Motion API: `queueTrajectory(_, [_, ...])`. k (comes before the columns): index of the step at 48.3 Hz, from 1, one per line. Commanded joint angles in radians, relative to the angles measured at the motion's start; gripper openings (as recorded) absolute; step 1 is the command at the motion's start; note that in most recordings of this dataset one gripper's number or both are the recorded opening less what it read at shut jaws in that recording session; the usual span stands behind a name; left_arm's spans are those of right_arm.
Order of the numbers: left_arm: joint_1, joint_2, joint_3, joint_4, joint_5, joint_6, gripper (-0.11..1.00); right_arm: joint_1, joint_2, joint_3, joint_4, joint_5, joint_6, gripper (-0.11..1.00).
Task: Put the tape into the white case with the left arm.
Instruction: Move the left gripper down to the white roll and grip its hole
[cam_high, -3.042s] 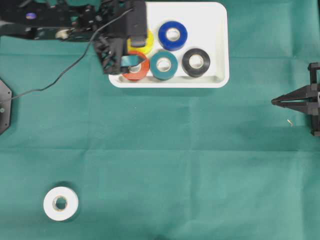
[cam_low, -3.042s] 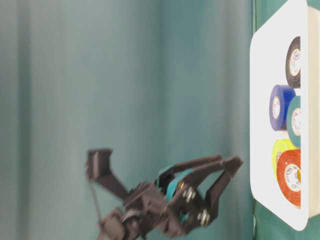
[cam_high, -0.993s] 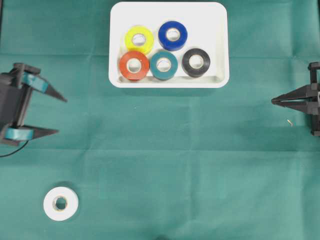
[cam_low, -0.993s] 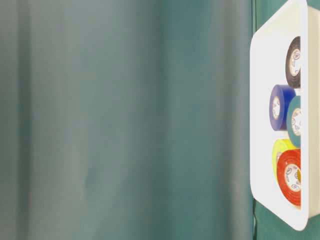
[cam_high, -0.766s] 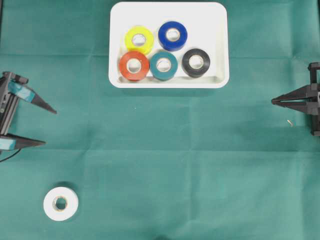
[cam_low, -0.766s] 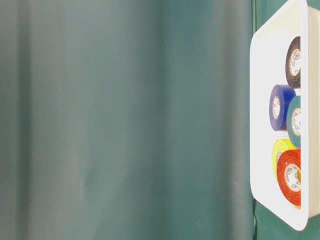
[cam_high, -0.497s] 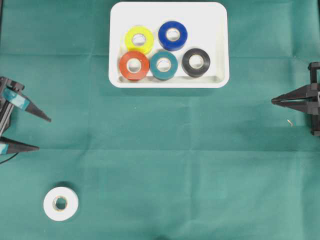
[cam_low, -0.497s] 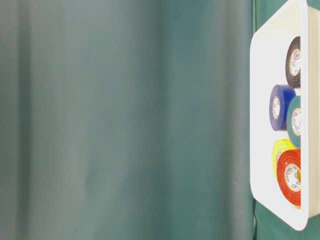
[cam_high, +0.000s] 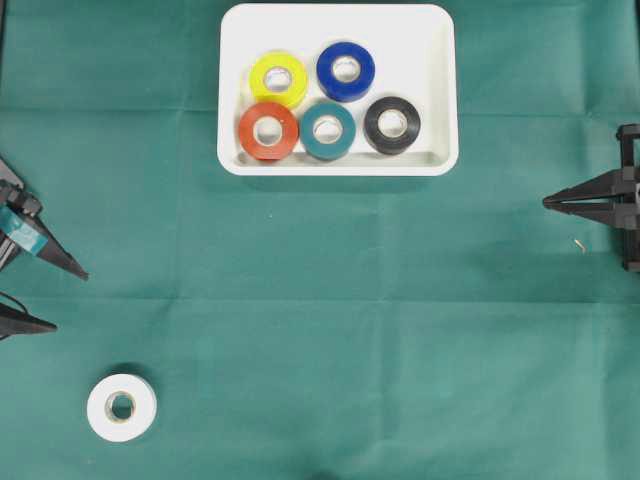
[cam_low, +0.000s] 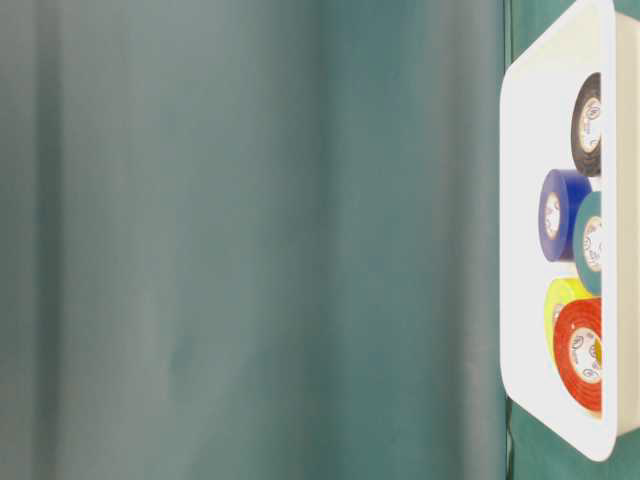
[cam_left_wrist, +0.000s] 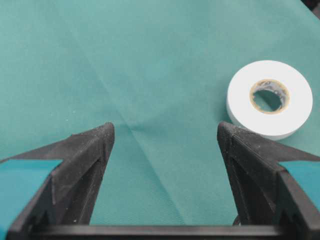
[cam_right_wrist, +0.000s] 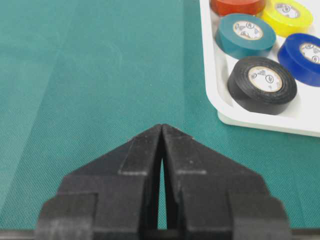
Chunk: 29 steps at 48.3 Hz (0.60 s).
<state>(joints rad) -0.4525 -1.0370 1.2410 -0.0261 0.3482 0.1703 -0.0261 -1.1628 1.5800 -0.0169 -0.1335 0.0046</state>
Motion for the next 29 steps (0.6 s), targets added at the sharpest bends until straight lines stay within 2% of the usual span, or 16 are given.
queueTrajectory(1, [-0.005,0.015,-0.012,0.0,-0.009,-0.003,0.82,-0.002,0.008,-0.012,0.0,-0.011,0.002,-0.09])
queueTrajectory(11, [-0.02,0.129,-0.029,-0.002,-0.058,-0.008,0.82,-0.002,0.008,-0.012,0.0,-0.011,0.002,-0.09])
queueTrajectory(29, [-0.104,0.377,-0.072,0.0,-0.17,-0.005,0.81,-0.002,0.008,-0.014,0.0,-0.011,0.002,-0.09])
